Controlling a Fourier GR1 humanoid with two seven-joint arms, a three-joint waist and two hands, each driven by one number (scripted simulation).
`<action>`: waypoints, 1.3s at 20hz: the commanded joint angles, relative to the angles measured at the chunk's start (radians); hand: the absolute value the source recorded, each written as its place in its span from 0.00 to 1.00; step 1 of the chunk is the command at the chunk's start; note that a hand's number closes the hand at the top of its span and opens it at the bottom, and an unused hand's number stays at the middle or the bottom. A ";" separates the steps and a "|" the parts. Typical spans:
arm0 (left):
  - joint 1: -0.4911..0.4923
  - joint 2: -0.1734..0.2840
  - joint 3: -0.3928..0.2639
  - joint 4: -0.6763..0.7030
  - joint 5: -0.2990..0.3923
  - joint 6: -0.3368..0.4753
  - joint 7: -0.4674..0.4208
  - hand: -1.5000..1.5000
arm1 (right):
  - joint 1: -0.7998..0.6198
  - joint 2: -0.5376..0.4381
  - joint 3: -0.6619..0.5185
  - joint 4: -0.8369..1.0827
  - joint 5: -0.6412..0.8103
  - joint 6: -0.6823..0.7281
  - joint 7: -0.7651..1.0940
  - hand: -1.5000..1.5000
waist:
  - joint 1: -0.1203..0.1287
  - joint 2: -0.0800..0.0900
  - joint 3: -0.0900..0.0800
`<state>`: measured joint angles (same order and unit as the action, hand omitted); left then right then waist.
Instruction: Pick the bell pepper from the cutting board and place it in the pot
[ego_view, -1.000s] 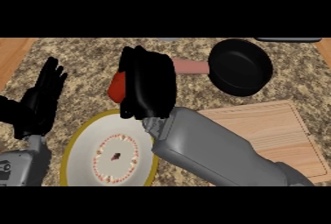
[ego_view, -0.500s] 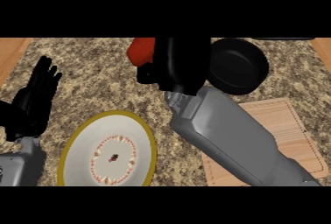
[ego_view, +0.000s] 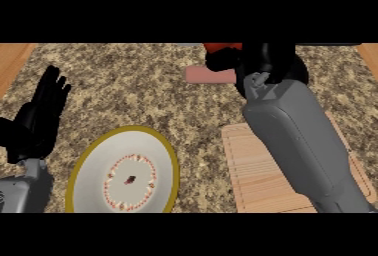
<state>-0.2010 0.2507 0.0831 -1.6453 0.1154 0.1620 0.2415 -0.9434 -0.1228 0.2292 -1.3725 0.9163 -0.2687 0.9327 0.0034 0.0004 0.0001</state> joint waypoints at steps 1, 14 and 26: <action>-0.026 -0.018 0.001 0.039 -0.007 0.004 -0.005 0.50 | 0.039 -0.009 -0.093 0.046 -0.051 -0.075 -0.094 1.00 | 0.000 0.002 0.000; 0.042 -0.018 -0.010 -0.046 -0.002 -0.030 -0.011 0.50 | -0.027 -0.154 -0.129 0.613 0.155 -0.218 -0.308 1.00 | 0.027 0.007 0.000; -0.021 -0.031 -0.003 0.009 -0.014 -0.014 0.007 0.50 | -0.050 -0.125 -0.396 0.861 -0.202 -0.192 -0.694 0.00 | 0.031 0.014 0.002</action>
<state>-0.2185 0.2209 0.0745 -1.6410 0.1007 0.1429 0.2325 -1.0028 -0.2659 -0.0977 -0.5475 0.8232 -0.4870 0.3806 0.0380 0.0155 0.0017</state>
